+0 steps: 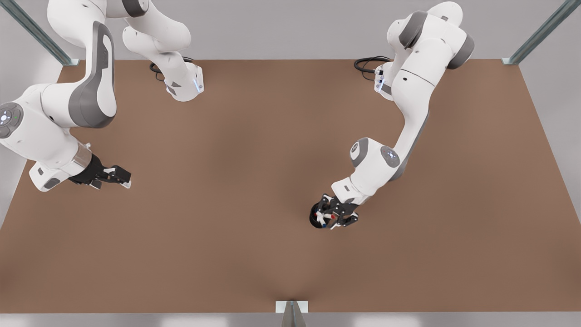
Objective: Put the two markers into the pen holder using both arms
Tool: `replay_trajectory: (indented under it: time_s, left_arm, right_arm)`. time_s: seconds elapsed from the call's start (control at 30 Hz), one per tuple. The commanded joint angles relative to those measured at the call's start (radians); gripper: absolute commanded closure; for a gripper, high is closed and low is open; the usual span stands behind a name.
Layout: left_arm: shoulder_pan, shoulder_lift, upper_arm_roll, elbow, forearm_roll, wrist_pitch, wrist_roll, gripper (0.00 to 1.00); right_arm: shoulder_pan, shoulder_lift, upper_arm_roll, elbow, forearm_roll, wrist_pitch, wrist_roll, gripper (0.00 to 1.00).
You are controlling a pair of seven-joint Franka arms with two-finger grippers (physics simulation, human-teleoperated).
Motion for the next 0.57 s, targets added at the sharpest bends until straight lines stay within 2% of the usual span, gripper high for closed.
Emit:
replay_trajectory:
  time_s: [0.0,0.03,0.1,0.17,0.2,0.33,0.4,0.53]
  left_arm:
    - [0.009,-0.020,0.000,0.007,0.003,-0.039,0.074,0.00]
    - [0.054,-0.048,0.000,0.059,0.001,-0.192,0.056,0.00]
    - [0.125,-0.054,0.072,0.317,0.062,-0.789,-0.119,0.00]
    - [0.128,-0.180,0.183,0.332,0.246,-1.224,-0.219,0.00]
    - [0.131,-0.241,0.216,0.341,0.306,-1.312,-0.228,0.00]
    - [0.157,-0.399,0.267,0.346,0.358,-1.386,-0.234,0.00]
    - [0.152,-0.405,0.267,0.346,0.386,-1.473,-0.234,0.00]
    - [0.152,-0.355,0.270,0.363,0.388,-1.473,-0.236,0.00]
  right_arm:
    - [-0.002,-0.004,-0.002,0.004,-0.001,-0.009,-0.013,0.00]
    - [-0.017,-0.010,0.009,0.004,-0.001,-0.036,-0.016,0.00]
    - [-0.020,-0.010,0.024,0.006,-0.039,-0.046,-0.007,0.00]
    - [0.009,0.018,0.005,0.006,-0.039,-0.010,-0.002,0.00]
    - [0.008,0.018,0.006,0.006,-0.039,-0.012,-0.004,0.00]
    - [0.005,0.016,0.008,0.007,-0.043,-0.016,-0.004,0.00]
    - [-0.005,0.018,0.003,0.029,-0.054,-0.023,-0.005,0.00]
    - [-0.008,0.019,0.001,0.024,-0.054,-0.023,-0.005,0.00]
